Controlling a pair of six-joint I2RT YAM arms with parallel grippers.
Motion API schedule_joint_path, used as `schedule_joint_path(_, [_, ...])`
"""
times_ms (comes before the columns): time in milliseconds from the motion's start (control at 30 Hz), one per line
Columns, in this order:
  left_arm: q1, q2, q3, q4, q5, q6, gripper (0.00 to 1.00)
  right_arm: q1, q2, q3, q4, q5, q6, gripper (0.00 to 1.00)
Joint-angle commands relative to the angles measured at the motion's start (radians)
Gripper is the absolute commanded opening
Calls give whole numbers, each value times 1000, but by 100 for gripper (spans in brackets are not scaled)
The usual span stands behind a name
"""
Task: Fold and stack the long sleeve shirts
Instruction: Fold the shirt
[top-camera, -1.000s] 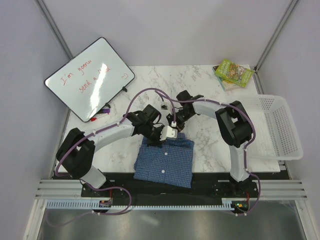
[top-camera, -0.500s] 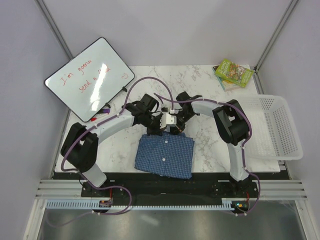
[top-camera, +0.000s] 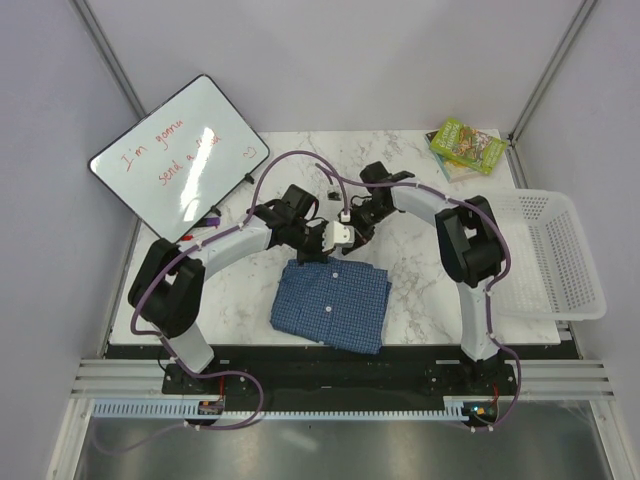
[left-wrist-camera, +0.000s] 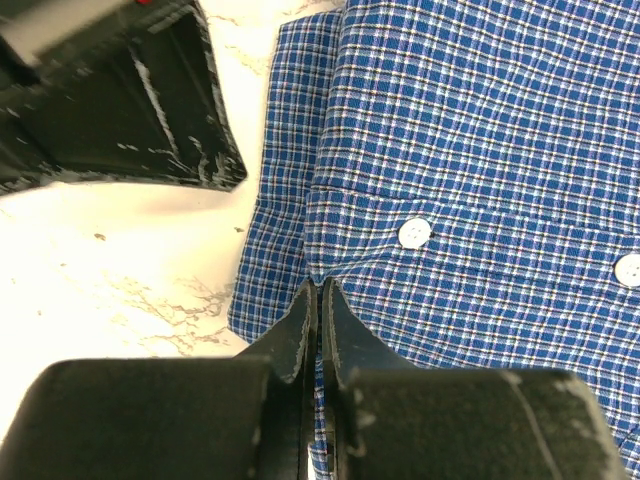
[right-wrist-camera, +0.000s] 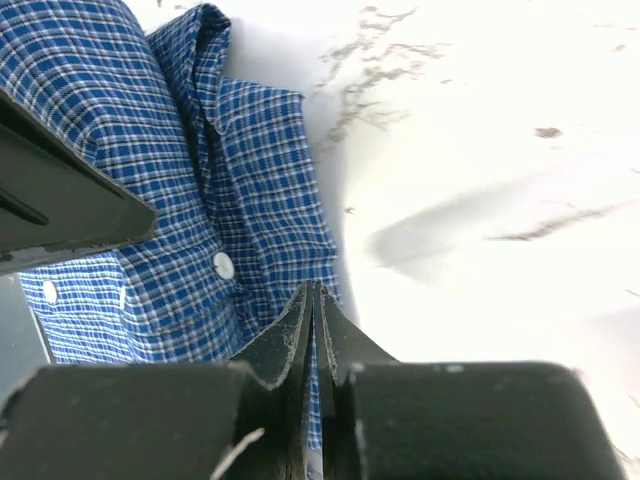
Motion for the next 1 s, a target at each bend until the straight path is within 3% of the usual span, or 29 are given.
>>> schedule_joint_path(0, [1, -33, 18, 52, 27, 45, 2, -2, 32, 32, -32, -6, -31, 9])
schedule_joint_path(333, [-4, -10, 62, 55, 34, 47, 2, 40, 150, 86, -46, -11, -39, 7])
schedule_joint_path(800, [2, 62, 58, 158, -16, 28, 2, 35, 147, 103, -61, -6, -60, 6])
schedule_joint_path(867, [2, 84, 64, 167, -34, 21, 5, 26, 147, 120, -60, 8, -59, 7])
schedule_joint_path(967, [22, 70, 82, 157, -36, -14, 19, 0, 142, 181, -66, 44, -54, 12])
